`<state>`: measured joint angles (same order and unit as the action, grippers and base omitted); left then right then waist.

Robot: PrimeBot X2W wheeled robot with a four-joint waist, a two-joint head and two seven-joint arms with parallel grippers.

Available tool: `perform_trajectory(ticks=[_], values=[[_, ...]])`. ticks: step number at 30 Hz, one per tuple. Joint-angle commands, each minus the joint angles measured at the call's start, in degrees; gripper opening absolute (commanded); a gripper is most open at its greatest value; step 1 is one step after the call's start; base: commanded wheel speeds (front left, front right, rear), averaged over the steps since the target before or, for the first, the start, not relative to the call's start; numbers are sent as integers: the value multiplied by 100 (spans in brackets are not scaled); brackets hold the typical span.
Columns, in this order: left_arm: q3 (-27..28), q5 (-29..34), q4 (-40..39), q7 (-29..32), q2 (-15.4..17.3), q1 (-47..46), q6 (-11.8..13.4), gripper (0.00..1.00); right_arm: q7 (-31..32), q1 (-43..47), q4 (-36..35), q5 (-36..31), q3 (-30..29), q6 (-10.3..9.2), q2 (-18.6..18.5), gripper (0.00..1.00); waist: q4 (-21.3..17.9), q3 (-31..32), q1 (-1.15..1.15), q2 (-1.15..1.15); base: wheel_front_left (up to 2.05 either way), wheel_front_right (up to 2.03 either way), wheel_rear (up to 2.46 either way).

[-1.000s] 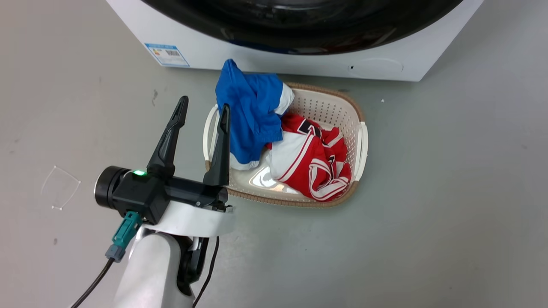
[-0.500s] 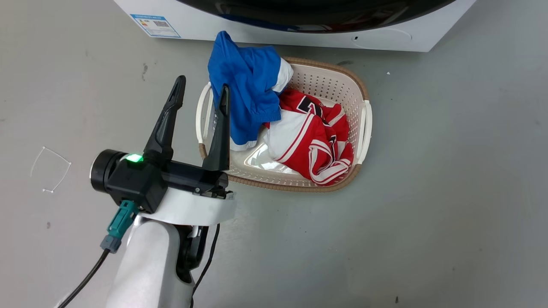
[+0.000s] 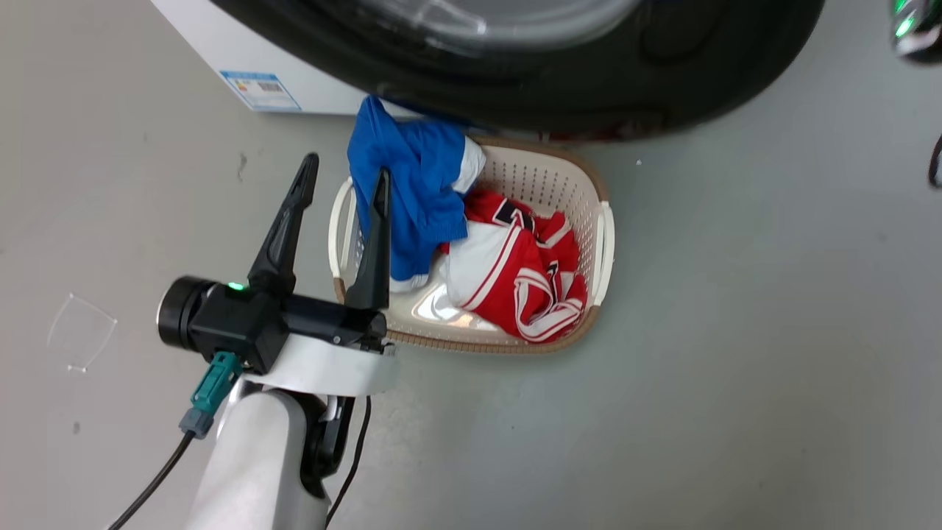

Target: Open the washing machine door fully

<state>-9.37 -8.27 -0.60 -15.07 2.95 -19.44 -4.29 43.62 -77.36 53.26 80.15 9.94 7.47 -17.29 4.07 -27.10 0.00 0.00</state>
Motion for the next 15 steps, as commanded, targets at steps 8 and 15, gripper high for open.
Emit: perform_trajectory(ticks=[8, 15], values=[[81, 65, 247, -15, -8, 480, -72, 100, 391, 1331, -572, 253, 126, 4, 441, 0, -91, 930, 0, 0, 0, 0, 0], [138, 31, 434, -16, -9, 890, -122, 100, 622, 2284, -929, 370, 327, 4, 828, 0, -116, 1564, 0, 0, 0, 0, 0]])
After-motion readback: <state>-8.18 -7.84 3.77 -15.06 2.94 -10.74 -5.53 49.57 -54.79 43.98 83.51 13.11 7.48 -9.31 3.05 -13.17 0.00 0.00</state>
